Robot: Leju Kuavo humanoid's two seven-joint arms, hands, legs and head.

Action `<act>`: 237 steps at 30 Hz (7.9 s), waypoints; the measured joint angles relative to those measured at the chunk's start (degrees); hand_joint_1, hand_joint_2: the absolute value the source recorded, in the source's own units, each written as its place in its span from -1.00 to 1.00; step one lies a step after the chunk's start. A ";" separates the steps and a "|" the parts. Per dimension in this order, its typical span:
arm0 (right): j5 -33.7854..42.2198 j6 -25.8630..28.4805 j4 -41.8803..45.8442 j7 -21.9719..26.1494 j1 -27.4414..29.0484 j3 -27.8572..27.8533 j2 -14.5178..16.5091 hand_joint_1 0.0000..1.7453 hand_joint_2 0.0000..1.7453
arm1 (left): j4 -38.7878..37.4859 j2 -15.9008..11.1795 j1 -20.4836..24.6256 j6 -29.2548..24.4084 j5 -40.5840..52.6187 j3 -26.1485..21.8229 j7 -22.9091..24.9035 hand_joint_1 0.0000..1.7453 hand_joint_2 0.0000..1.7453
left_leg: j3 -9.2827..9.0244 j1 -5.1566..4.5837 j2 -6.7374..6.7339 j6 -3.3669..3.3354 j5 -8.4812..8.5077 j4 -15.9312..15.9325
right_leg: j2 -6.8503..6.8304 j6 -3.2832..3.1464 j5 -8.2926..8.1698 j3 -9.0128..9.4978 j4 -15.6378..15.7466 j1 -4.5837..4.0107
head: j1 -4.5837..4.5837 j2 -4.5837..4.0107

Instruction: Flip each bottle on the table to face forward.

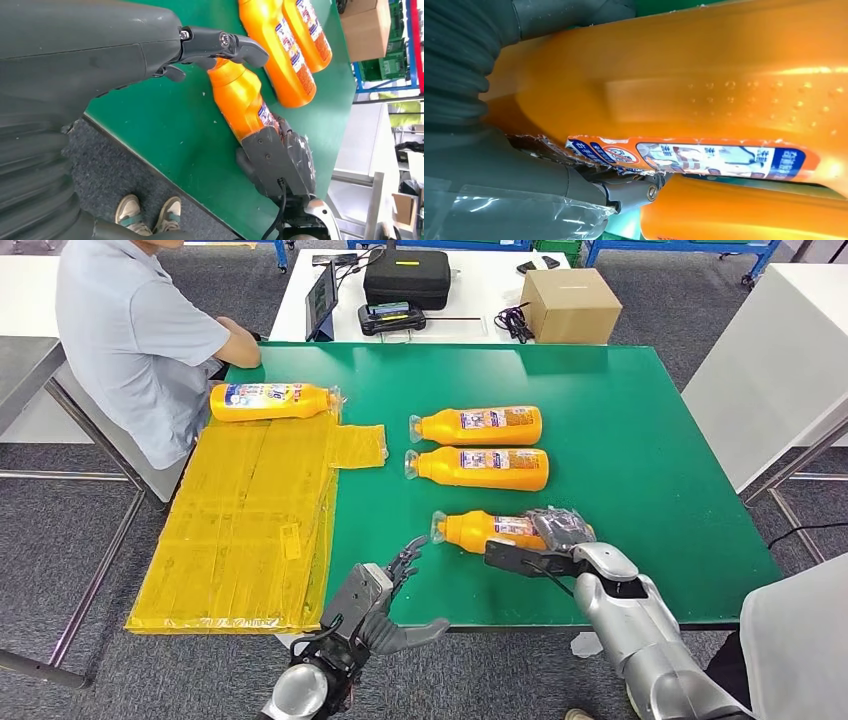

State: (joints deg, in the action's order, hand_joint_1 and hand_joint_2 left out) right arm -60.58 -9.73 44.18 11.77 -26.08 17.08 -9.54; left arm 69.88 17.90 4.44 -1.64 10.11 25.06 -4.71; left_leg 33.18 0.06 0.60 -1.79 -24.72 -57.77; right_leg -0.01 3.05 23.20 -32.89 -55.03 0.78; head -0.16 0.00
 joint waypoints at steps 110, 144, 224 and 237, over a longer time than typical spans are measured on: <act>33.72 3.17 27.52 9.57 11.05 5.03 16.65 -1.00 1.00 | -1.76 1.92 7.93 -17.51 0.58 -9.35 -12.61 1.00 1.00 | 1.35 0.05 -0.17 0.03 0.22 0.00 | 0.08 -0.10 -0.22 -0.69 -0.15 -0.03 | 0.03 0.00; 38.30 0.28 29.10 14.02 13.44 -5.08 13.16 -1.00 1.00 | -11.61 -1.49 13.58 -28.05 75.60 -18.63 -0.93 1.00 1.00 | 1.37 0.04 -0.15 0.06 0.27 0.00 | 0.06 -0.10 -0.23 -0.73 -0.17 -0.02 | 0.04 0.00; 34.52 2.99 22.24 16.40 13.58 -7.85 12.49 -1.00 1.00 | -29.65 -6.55 24.57 -15.86 79.90 0.93 22.18 -1.00 1.00 | 1.21 0.02 -0.04 0.11 0.39 -0.01 | -0.02 -0.11 -0.26 -0.52 -0.21 -0.01 | 0.04 0.00; 33.83 3.07 23.52 16.31 14.80 -8.55 12.49 -1.00 1.00 | -23.56 -7.57 23.17 -15.41 79.90 5.66 24.70 -1.00 1.00 | 1.33 0.03 -0.05 0.11 0.39 -0.01 | -0.02 -0.11 -0.26 -0.66 -0.21 -0.01 | 0.05 0.00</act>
State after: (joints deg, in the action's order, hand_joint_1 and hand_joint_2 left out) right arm -26.75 -6.66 67.70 28.08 -11.27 8.52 2.95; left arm 46.33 10.33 27.61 -17.05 90.01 30.72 19.99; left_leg 34.51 0.09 0.55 -1.68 -24.33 -57.78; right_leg -0.03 2.94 22.94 -33.55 -55.25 0.77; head -0.11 0.00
